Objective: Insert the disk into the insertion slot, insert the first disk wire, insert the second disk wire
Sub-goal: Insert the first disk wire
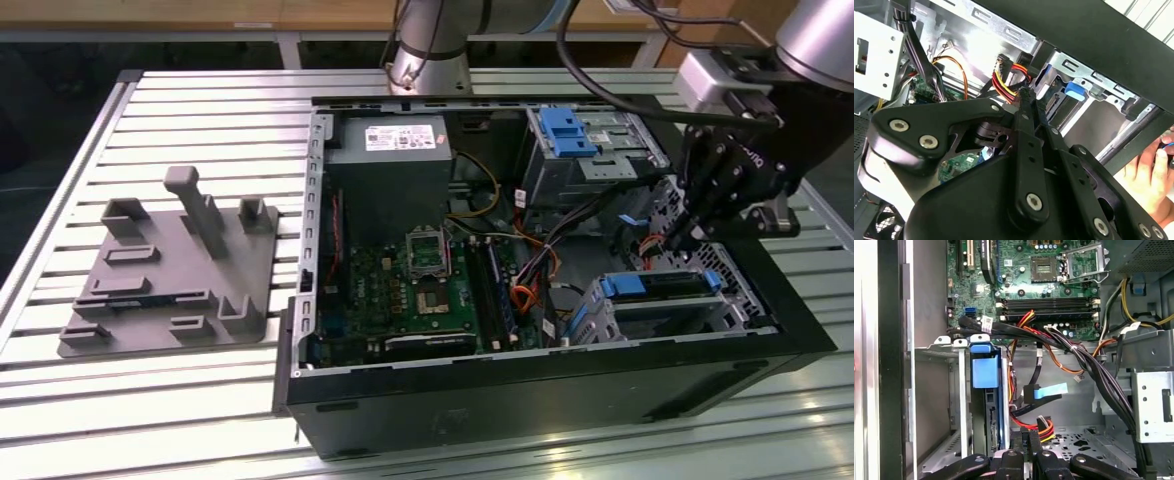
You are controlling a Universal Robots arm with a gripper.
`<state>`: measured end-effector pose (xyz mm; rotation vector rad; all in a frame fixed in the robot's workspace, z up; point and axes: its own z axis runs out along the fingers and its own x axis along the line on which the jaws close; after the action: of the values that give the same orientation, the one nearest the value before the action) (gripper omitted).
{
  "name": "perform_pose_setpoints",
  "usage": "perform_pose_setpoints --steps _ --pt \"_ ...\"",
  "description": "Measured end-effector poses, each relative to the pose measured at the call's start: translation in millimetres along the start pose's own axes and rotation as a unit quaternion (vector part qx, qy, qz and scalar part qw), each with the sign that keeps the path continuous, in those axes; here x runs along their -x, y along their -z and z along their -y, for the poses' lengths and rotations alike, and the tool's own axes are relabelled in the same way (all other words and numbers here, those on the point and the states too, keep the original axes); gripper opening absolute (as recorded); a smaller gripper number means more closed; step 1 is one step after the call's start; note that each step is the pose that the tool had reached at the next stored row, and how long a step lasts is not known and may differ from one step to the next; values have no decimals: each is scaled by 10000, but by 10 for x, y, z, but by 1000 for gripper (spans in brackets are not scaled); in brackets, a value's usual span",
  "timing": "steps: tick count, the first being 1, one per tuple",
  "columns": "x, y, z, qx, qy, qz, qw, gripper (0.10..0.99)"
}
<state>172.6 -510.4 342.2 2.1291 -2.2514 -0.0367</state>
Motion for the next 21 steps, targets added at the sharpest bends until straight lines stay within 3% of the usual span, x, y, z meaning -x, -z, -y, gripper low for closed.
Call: perform_pose_setpoints --steps 9,21 --pt "-118 -1 6 -1 76 2 10000 165" --pt "-165 -2 9 -1 106 1 9999 165"
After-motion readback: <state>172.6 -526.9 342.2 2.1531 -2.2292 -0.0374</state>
